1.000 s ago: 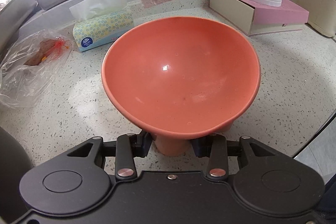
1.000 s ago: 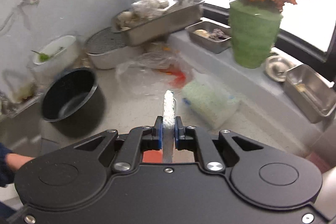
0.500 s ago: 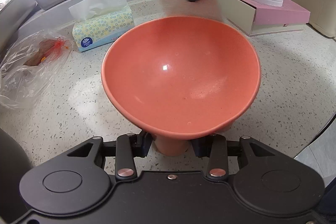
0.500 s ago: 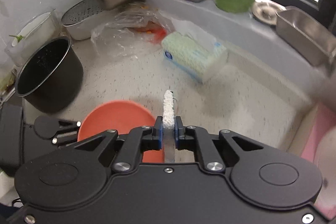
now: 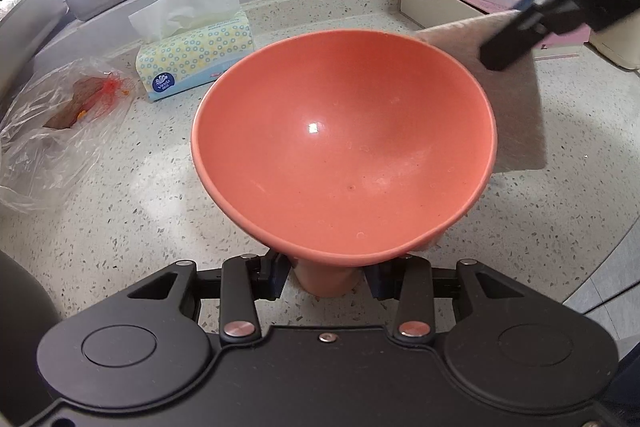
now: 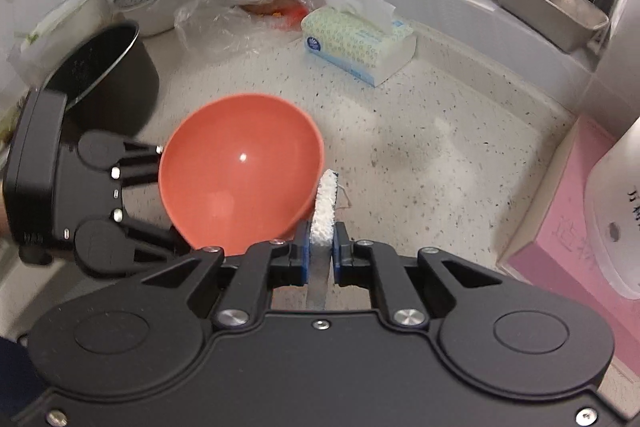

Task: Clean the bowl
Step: 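Lift the sponge out of the bowl with the right gripper, then lift and tilt the orange bowl with the left gripper while the right gripper holds the sponge beside it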

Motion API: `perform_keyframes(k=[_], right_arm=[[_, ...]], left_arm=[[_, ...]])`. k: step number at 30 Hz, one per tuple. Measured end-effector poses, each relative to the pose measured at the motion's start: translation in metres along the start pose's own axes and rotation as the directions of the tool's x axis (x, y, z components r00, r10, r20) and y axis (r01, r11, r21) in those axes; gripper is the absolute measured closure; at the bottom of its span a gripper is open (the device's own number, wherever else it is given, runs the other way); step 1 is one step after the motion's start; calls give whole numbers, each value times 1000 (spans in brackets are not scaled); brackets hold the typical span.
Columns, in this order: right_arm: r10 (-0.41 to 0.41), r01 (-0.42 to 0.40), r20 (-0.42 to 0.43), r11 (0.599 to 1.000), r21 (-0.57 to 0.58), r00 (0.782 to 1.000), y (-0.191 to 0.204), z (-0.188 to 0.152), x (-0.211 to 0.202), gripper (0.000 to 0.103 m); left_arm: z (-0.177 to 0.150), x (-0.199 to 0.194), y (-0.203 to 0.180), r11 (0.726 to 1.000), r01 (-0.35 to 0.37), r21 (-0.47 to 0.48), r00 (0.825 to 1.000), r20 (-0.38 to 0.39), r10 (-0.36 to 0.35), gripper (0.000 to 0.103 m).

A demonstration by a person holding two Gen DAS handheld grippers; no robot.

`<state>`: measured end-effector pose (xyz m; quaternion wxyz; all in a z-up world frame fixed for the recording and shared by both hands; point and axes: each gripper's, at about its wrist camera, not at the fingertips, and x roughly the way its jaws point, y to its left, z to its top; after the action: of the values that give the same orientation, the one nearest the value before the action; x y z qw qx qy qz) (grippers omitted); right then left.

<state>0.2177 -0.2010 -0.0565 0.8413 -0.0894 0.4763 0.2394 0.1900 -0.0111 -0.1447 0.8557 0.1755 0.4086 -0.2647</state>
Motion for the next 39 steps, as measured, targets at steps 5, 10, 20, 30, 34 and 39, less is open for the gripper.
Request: perform_keyframes(k=[5,10,20,30,34,39], right_arm=[[-59,59,1,990,-126,998,24,-15,-8,90],[-120,117,3,958,-262,993,48,-31,-11,90],[-124,80,-111,939,-334,986,49,-21,-13,91],[-62,47,-99,988,-146,993,26,-34,32,77],[-92,89,-63,995,-47,994,17,-37,43,92],[-111,111,-38,994,-17,993,21,-42,43,92]], left_arm=[[0,0,2,1000,7,4,1000,-1,-7,64],[1,1,3,1000,8,5,1000,-3,-8,64],[2,2,1,1000,4,1,1000,-1,-4,65],[0,2,1,1000,5,-9,1000,2,-5,65],[0,2,2,1000,9,-14,1000,2,-9,65],[0,2,3,1000,11,-19,1000,5,-11,65]])
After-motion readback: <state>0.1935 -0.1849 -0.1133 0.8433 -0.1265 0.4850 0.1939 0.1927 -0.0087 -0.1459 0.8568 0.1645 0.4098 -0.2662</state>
